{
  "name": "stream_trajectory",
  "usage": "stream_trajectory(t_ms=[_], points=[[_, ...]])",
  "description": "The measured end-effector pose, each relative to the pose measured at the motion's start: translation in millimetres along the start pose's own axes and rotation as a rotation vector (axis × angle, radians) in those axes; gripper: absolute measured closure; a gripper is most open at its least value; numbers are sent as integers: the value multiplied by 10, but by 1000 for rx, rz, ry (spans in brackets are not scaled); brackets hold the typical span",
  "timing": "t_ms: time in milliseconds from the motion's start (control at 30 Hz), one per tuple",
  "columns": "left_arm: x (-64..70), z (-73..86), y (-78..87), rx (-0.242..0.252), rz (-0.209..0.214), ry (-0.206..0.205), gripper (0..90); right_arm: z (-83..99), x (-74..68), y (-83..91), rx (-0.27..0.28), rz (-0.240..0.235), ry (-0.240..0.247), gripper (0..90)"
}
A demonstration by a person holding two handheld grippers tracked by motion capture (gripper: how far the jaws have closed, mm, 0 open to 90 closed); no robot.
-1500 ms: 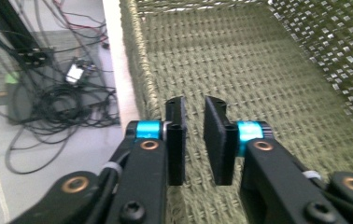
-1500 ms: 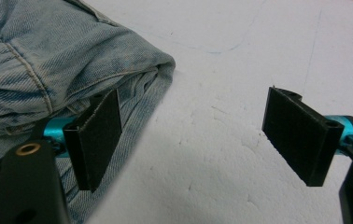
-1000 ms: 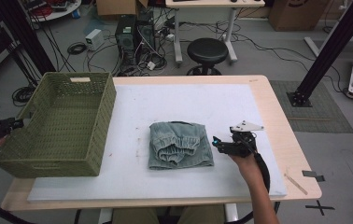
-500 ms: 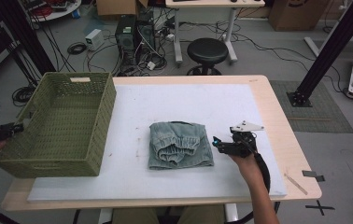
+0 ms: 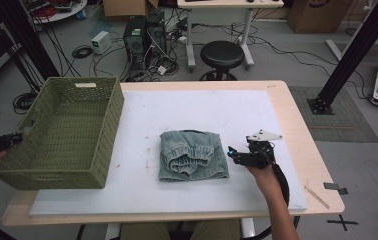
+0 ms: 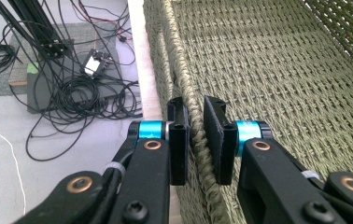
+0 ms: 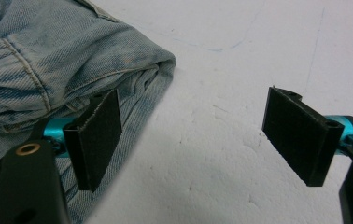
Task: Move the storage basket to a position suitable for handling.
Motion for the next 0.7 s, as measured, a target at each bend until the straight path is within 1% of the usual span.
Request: stream_trajectory(t_ms=[167,367,467,567,600,633,700], points=[[15,35,39,4,-10,15,802,-1,4,-5,4,0,2,204],[8,31,34,4,-7,16,801,2,-12,-9,1,-4,6,204],[-10,19,27,0,-7,9,802,8,-1,4,3,-3,-1,204],[-18,25,30,2,0,10,799,9,5,9,5,-1,0,204],[-20,33,39,23,12,12,793,8,5,15,5,-3,-2,204],[-24,31,58,52,7,10,769,7,7,17,6,-2,-1,204],[-27,7,114,121,1,26,616,6,7,20,11,-1,-4,204]])
Point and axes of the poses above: each handheld gripper's, and its own axes: y roughly backward along the jaws, z roughly out of its underside, x roughly to its right, the point moved 4 cm from there along -y, roughly forward along the jaws, and after that the axes turned 6 degrees about y, right-handed, at the moved point
